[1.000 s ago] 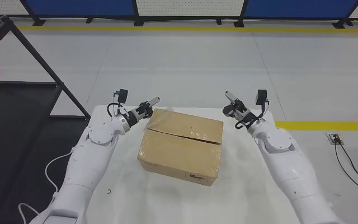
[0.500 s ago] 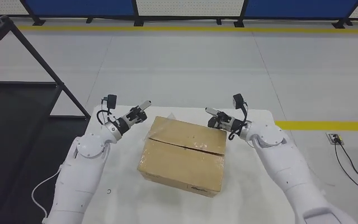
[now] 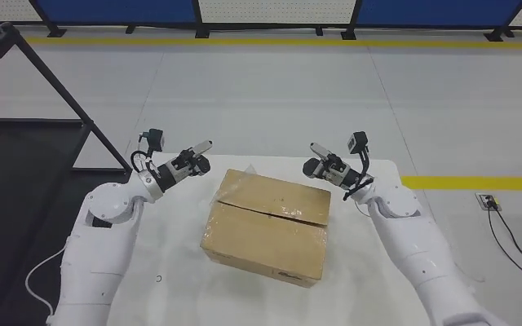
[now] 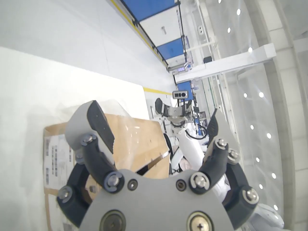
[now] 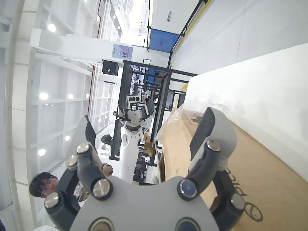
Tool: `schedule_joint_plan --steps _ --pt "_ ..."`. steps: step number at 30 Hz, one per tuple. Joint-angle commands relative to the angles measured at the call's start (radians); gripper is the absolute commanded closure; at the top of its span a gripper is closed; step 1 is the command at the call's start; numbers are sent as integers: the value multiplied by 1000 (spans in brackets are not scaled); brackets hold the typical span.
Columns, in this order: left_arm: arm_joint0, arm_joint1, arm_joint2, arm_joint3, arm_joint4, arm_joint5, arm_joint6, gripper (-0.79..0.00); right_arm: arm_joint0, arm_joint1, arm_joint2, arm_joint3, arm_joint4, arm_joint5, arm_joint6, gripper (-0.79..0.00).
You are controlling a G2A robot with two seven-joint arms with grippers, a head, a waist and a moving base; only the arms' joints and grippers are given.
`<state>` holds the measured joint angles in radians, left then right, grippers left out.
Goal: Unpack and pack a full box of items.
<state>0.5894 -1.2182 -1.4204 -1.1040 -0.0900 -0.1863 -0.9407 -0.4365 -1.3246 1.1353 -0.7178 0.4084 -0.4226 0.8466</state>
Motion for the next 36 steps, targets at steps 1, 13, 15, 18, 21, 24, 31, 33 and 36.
schedule_joint_plan --steps 1,13,15,18,21,24,31,33,36 --pt "-25 3 5 7 -36 21 -82 -785 -12 2 -1 -29 -17 16 -14 -785" --pt "-278 -12 199 244 139 48 -277 -785 -66 23 47 -64 -17 7 15 -785" --pt "-301 -22 231 276 131 27 -284 -785 -76 27 58 -66 -14 6 13 -785" --pt "-331 -38 275 322 112 -3 -288 -785 -87 32 73 -68 -11 6 14 -785" --pt "-356 -55 320 362 112 -15 -268 -785 -97 36 83 -72 -9 4 15 -785" --pt "-378 -72 363 398 117 -22 -258 -785 -104 40 91 -79 -8 5 16 -785" --pt "-416 -100 418 472 100 -44 -266 -785 -119 46 104 -93 -11 8 17 -785" --pt "-422 -105 425 487 86 -59 -277 -785 -122 47 107 -95 -10 9 16 -785" --pt "-429 -111 429 506 55 -88 -305 -785 -122 48 107 -97 -11 13 16 -785"
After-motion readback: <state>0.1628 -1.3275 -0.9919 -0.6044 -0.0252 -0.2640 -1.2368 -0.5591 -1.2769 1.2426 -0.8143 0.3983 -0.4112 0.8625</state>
